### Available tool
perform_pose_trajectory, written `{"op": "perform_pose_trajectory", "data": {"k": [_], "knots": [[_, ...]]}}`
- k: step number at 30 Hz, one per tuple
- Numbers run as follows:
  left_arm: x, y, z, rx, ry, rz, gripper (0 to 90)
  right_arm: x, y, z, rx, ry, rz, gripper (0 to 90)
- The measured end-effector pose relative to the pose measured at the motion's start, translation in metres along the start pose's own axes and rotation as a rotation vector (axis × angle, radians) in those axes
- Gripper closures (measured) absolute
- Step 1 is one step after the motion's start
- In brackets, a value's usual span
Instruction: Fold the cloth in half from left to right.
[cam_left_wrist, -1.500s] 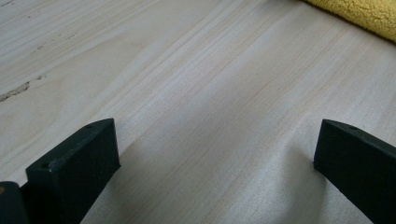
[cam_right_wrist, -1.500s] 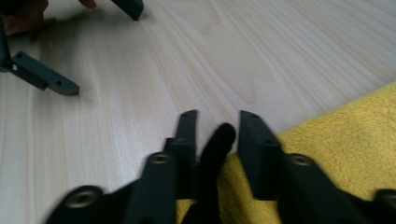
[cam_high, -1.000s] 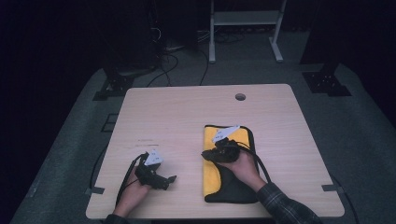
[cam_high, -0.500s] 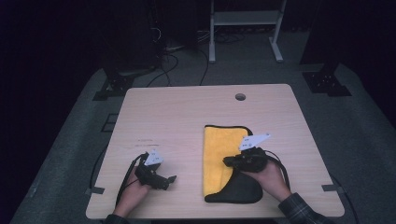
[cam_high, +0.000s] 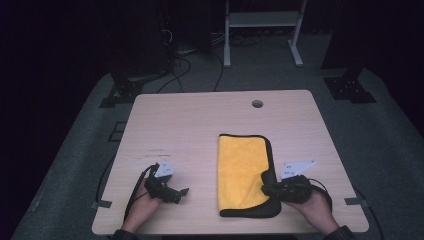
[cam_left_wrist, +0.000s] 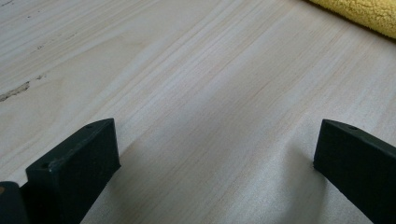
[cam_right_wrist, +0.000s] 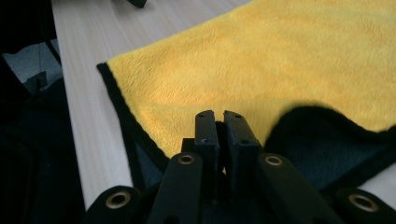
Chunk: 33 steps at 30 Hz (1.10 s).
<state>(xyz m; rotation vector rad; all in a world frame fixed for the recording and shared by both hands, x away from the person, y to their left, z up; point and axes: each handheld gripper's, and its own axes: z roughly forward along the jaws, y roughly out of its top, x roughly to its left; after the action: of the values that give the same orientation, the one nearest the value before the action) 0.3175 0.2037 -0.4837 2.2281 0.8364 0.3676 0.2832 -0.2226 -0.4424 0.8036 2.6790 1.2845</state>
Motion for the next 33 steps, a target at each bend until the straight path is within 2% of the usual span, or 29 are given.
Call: {"op": "perform_pose_trajectory", "data": {"k": [10,19,24,26,30,33], "knots": [[0.0,0.0,0.0,0.0,0.0,0.0,0.0,0.013,-0.023,-0.019,-0.001,0.008,0.024,83.7],[0.0,0.0,0.0,-0.001,-0.001,-0.001,0.0,0.018,-0.041,-0.023,0.066,-0.021,0.039,83.8],[0.0,0.0,0.0,0.0,-0.001,0.0,0.0,0.019,-0.047,-0.025,0.085,-0.014,0.057,83.1],[0.0,0.0,0.0,-0.001,-0.001,-0.001,0.0,0.019,-0.047,-0.025,0.078,-0.013,0.057,79.7],[0.0,-0.001,-0.001,0.0,0.002,-0.001,0.0,0.014,-0.045,-0.026,0.047,-0.039,0.071,61.9],[0.0,-0.002,-0.002,0.001,-0.001,0.002,0.0,0.007,-0.042,-0.028,0.016,-0.057,0.091,55.3]]}}
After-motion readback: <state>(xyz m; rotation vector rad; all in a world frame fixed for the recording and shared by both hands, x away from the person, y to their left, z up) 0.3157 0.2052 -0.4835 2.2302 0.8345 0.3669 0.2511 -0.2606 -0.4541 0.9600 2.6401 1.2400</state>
